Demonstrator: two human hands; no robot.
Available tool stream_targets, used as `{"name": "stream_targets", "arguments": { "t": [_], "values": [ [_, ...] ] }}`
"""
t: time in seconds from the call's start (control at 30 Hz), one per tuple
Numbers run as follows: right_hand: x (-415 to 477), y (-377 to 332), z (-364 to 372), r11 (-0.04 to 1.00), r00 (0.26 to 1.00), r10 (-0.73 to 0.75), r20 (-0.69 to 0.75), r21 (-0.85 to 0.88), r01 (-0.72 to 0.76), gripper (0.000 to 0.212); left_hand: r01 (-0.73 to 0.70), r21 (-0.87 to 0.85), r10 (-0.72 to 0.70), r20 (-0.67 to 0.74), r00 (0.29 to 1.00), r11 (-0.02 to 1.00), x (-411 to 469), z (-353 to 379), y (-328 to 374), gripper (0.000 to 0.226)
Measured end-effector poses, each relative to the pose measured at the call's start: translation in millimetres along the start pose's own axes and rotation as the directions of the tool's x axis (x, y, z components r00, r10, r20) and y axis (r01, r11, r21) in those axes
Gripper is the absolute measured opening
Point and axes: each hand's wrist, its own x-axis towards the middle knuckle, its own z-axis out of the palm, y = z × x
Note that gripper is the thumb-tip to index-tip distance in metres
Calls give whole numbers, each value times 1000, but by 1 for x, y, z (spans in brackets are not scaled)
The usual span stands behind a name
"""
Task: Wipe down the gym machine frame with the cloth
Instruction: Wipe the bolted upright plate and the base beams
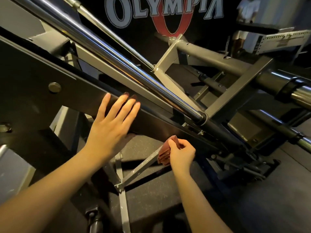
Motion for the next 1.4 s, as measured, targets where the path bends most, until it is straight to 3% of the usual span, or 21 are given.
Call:
{"name": "stream_targets", "arguments": {
  "t": [0.17,0.4,0.5,0.6,0.7,0.83,1.03,1.23,1.3,1.4],
  "values": [
    [19,3,-13,987,974,154,-163,74,-144,8,-41,13,42,-152,988,999,1,13,-5,82],
    [-21,-11,22,995,994,-100,41,5,99,7,-72,21,75,-190,979,997,1,20,-12,60],
    [-1,-2,6,998,995,-62,-73,-18,61,2,-79,35,84,-194,977,996,1,24,-13,68],
    [13,1,3,996,974,51,-219,83,-33,3,-83,39,89,-196,977,996,1,24,-14,75],
    [0,-3,21,997,984,27,-174,80,-13,6,-79,37,85,-209,974,996,2,26,-14,76],
    [-17,-1,24,991,992,-117,-44,-74,113,6,-83,48,91,-194,977,995,3,26,-13,84],
    [2,-2,5,997,983,82,-166,7,-82,8,-79,35,83,-137,987,996,2,22,-11,90],
    [-23,-15,25,992,993,-113,37,-52,115,6,-104,12,105,-110,988,994,0,13,-15,97],
    [-14,-8,14,997,998,-59,3,-46,59,7,-115,6,115,-106,988,993,-2,7,-20,98],
    [-3,-5,2,994,982,105,-158,44,-99,11,-60,32,64,-135,989,998,-7,-7,-35,98]
  ]
}}
